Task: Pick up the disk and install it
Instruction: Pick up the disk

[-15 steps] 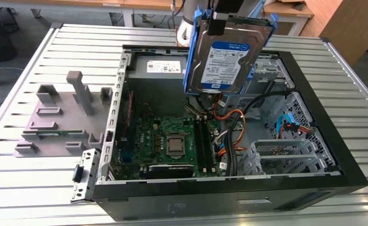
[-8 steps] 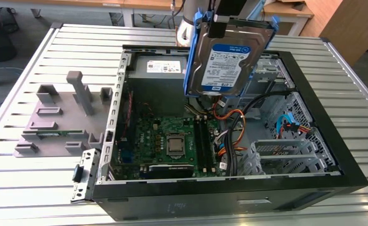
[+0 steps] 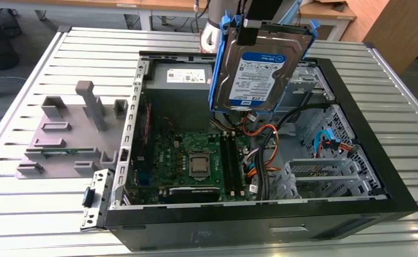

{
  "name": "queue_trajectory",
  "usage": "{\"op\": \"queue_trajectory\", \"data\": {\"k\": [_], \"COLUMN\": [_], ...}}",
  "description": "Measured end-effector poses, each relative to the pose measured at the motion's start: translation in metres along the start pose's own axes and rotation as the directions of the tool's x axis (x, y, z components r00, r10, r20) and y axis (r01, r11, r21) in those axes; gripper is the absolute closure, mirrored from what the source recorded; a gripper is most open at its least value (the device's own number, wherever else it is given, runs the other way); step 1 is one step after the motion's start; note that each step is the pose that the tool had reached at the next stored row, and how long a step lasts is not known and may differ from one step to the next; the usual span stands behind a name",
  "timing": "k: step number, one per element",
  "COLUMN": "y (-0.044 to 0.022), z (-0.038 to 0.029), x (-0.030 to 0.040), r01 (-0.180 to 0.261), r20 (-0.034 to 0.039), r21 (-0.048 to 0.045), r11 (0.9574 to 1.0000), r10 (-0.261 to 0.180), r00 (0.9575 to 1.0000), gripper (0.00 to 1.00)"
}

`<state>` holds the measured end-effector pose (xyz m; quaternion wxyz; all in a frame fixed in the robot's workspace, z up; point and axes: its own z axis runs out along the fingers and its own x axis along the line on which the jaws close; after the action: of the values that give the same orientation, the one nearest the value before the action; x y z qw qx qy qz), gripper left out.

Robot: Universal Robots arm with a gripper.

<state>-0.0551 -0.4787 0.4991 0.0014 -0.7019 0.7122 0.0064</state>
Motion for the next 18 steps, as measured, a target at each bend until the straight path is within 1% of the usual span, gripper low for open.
{"op": "queue_trajectory", "data": {"k": [4, 9, 13, 18], "y": [-0.0002, -0.0026, -0.0065, -0.0132], "z": [0.0000, 0.0000, 0.0000, -0.0001], "x": [0.0000, 0.0000, 0.0000, 0.0002], "r01": [0.000, 0.000, 0.000, 0.000], "r20": [0.0000, -0.0001, 0.0000, -0.0001], "r21": [0.0000, 0.0000, 0.0000, 0.0000], "r11": [1.0000, 1.0000, 1.0000, 1.0000], "r10": [0.000, 0.000, 0.000, 0.000], "r00": [1.0000, 1.0000, 1.0000, 1.0000], "gripper": [0.64, 0.64, 0.64, 0.64]}}
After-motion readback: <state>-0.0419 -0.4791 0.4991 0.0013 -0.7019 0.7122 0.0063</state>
